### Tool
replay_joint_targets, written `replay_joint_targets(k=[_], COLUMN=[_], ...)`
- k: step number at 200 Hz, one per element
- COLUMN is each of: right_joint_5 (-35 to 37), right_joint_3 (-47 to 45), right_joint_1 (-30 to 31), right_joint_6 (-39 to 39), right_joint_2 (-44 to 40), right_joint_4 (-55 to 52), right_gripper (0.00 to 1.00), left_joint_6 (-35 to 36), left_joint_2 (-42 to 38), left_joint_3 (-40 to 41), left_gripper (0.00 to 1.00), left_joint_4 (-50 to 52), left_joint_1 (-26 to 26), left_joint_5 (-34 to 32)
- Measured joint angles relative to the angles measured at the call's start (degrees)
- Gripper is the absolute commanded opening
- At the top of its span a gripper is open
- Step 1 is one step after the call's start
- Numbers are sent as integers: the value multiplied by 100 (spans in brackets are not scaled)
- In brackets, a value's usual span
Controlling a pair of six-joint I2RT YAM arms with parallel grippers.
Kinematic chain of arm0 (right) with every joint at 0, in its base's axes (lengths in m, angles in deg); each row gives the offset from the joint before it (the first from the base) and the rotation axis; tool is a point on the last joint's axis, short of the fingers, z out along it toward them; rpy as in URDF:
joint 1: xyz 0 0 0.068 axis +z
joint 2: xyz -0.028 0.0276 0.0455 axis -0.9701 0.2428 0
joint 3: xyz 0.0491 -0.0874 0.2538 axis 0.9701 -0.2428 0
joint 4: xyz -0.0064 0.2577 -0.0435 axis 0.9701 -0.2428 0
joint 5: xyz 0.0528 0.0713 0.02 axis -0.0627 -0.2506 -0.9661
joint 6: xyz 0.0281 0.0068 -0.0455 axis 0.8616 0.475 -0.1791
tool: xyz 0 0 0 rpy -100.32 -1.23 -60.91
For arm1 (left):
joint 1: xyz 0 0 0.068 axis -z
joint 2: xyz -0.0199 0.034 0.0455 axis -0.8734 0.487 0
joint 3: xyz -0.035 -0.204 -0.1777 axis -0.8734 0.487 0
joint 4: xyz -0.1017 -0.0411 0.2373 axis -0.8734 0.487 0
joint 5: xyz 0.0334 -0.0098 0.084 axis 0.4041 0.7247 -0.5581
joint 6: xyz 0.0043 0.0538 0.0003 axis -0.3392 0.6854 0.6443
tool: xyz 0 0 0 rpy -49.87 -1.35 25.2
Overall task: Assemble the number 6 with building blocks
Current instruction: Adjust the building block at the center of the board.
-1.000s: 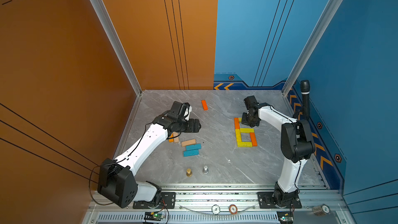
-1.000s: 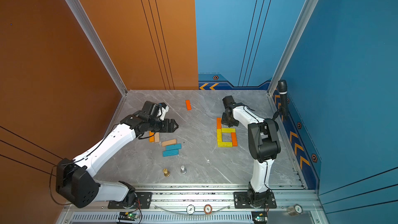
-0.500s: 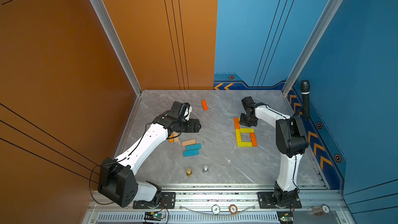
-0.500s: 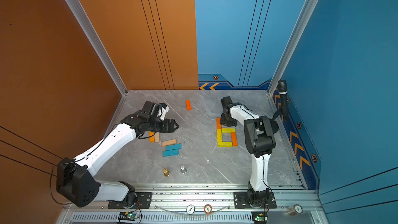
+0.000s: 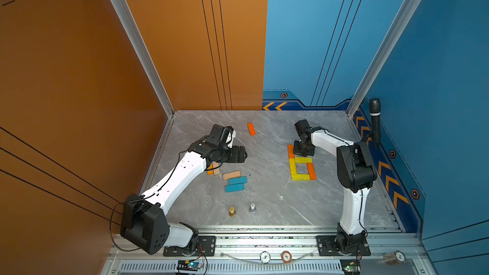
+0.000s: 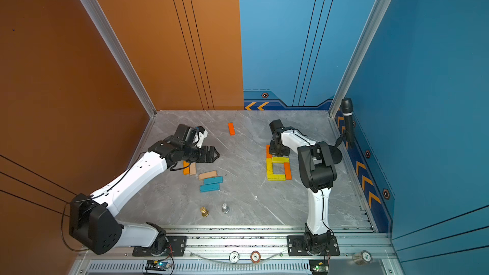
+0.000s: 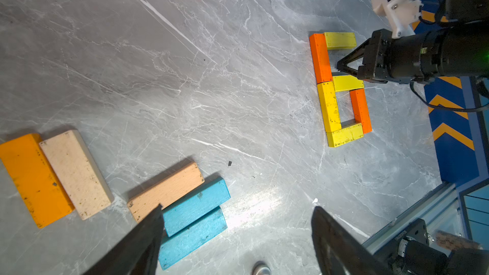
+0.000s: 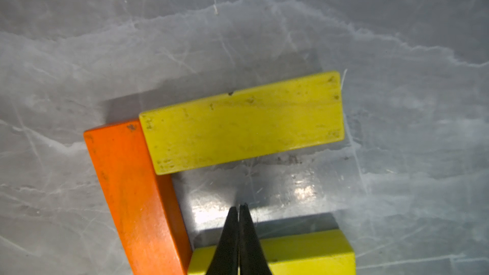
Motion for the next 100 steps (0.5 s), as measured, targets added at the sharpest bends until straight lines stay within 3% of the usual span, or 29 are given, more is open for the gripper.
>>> replay_joint_targets(k=[100], right_joint_5=[0], right_joint_3=[87], right_joint_1=[52], right_joint_6=[0], right_joint_2=[127], right_joint_4=[9], right_gripper=[7], left_joint_6=[0], left_joint_2=[0], left_joint_3=[0], left_gripper=[87], left_joint_4=[0], left_joint_1=[0], left_joint_5=[0])
